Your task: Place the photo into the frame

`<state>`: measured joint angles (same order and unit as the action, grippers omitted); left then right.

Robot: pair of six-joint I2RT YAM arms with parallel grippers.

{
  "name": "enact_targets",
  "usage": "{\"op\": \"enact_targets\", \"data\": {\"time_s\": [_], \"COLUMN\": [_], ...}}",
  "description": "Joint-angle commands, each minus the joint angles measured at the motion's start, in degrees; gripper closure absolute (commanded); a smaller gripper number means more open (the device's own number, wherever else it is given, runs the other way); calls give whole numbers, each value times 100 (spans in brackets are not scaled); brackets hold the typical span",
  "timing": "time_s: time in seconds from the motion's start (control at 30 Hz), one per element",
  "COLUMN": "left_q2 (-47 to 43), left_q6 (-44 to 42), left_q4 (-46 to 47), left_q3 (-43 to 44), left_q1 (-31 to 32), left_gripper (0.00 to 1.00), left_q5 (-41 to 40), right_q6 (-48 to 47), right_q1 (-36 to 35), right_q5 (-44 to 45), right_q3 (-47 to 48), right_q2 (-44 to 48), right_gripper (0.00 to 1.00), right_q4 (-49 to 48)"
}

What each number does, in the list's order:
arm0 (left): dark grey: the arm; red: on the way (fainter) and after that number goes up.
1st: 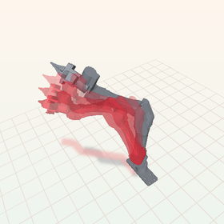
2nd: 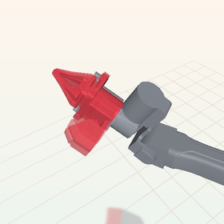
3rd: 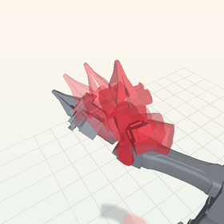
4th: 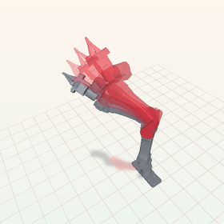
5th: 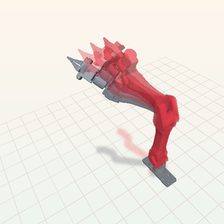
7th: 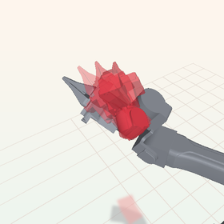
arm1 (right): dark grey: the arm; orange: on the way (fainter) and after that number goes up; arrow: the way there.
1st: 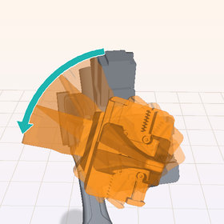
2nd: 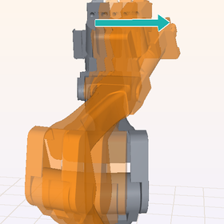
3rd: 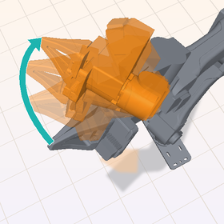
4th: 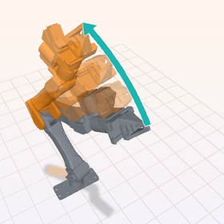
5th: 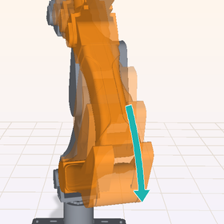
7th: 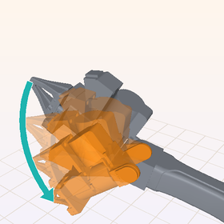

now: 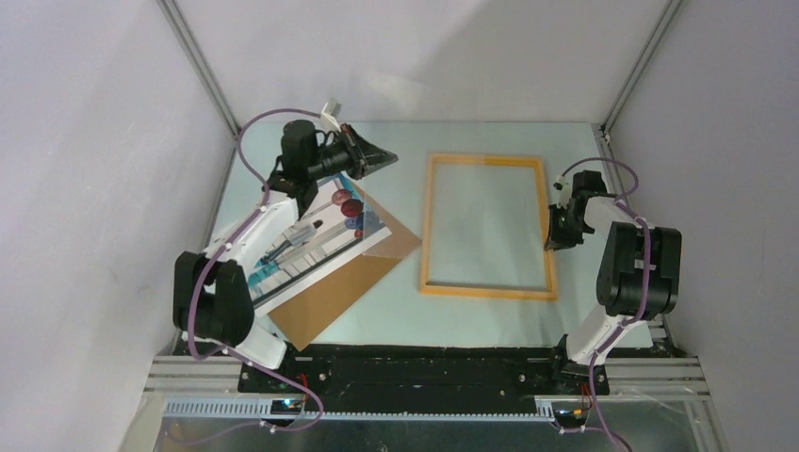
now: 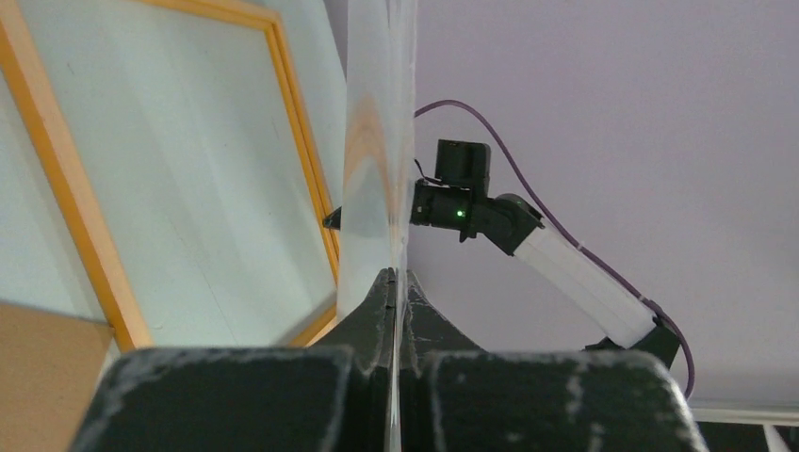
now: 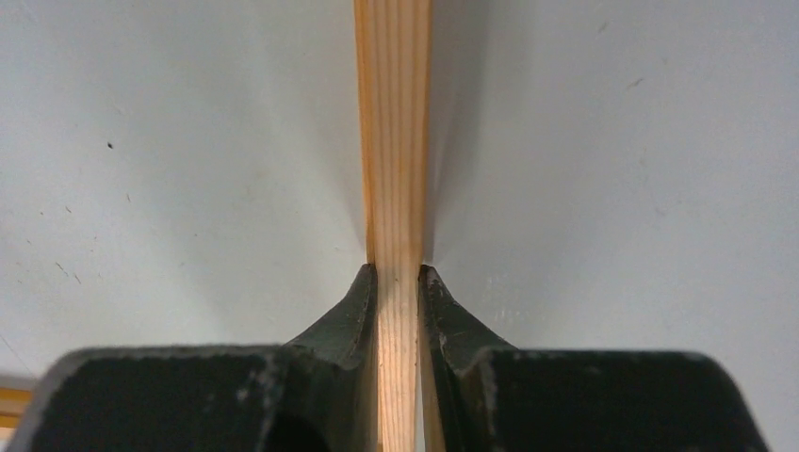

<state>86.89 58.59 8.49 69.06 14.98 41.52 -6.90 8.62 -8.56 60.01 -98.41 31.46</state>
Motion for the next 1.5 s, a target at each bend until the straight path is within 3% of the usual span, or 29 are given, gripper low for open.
{"op": "enact_targets", "data": {"time_s": [0.0, 0.1, 0.33, 0.47, 1.0, 1.47], "left_q2": [290, 675, 1370, 1865, 3474, 4044], "left_q6": [516, 757, 1232, 1371, 2156, 2440], "left_q4": [895, 1120, 1820, 1906, 2605, 3191], "left_q3": [-65, -45, 106, 428, 1600, 1586], "left_q1": [222, 357, 602, 792, 1405, 1651], "left_gripper": [100, 100, 100, 100, 100, 100], "left_q5": [-60, -9, -25, -57, -291, -677], "right_q6": [165, 202, 227, 216, 146, 176], "right_q1": [-59, 28, 298, 505, 1335, 1378], "right_q5": [-287, -420, -941, -1201, -1842, -2211], "right_q3": [-214, -221, -225, -224, -209, -213], "right_q2": [180, 213, 663, 1059, 1241, 1133], "right_gripper": [100, 94, 58, 48, 49, 50], "right_q4": [186, 177, 188, 165, 91, 202]}}
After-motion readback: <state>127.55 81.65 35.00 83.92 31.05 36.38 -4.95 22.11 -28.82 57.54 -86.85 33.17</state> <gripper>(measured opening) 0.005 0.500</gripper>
